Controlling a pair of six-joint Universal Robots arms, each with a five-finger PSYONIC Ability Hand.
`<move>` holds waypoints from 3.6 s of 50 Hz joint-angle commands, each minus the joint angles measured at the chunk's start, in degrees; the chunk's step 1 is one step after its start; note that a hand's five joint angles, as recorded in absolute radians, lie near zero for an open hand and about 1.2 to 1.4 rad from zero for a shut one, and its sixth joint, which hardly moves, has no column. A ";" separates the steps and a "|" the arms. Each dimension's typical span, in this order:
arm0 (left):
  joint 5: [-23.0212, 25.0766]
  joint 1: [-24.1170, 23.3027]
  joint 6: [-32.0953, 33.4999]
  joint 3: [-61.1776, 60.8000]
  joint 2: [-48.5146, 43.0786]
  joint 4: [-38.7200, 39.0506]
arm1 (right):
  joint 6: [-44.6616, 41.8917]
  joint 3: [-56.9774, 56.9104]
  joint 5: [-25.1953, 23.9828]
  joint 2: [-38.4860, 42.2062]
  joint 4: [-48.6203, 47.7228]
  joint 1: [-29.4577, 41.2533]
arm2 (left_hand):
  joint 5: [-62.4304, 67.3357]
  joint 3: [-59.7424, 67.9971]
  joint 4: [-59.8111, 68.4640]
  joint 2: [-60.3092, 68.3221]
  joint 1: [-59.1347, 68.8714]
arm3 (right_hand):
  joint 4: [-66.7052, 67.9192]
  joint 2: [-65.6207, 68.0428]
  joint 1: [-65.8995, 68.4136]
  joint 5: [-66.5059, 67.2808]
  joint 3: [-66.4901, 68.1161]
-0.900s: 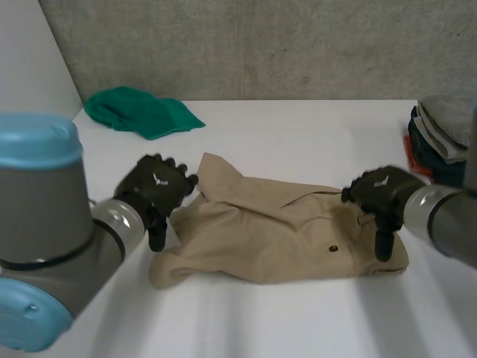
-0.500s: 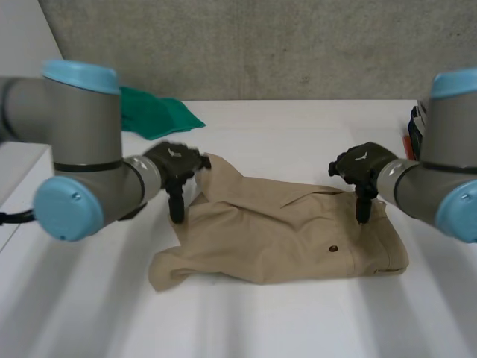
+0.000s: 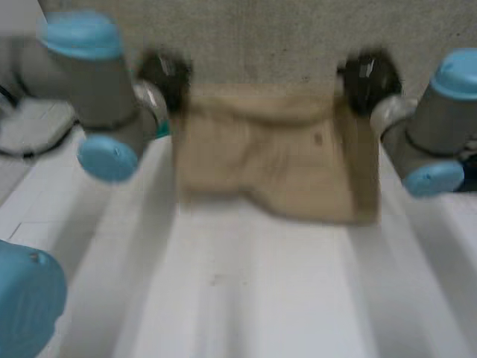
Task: Fold the laundry.
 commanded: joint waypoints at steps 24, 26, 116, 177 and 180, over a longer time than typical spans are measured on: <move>4.49 3.80 -7.45 -38.78 13.60 29.76 | 11.52 9.77 -3.66 -1.36 -12.88 1.90 | 14.88 12.24 11.74 11.73 14.42 | 11.66 12.86 15.99 14.98 12.12; 4.40 3.72 -7.36 -42.90 11.76 29.85 | 9.24 15.02 -2.09 -0.57 -11.22 1.63 | 14.88 12.24 11.74 11.73 14.42 | 11.66 12.86 15.99 14.98 12.12; 4.93 0.02 1.60 -51.11 9.03 16.14 | 7.29 36.68 -1.11 -13.31 9.71 -1.27 | -32.71 -35.34 -35.85 -35.86 -33.17 | 11.66 12.86 15.99 14.98 12.12; 6.42 2.92 -15.89 -20.77 25.98 32.05 | 15.47 11.02 4.87 -22.19 -20.44 -1.10 | 14.88 12.24 11.74 11.73 14.42 | 11.66 12.86 15.99 14.98 12.12; 7.30 3.27 -15.80 -24.03 26.51 30.02 | 15.38 10.23 3.64 -20.61 -18.15 -0.65 | 14.88 12.24 11.74 11.73 14.42 | 11.66 12.86 15.99 14.98 12.12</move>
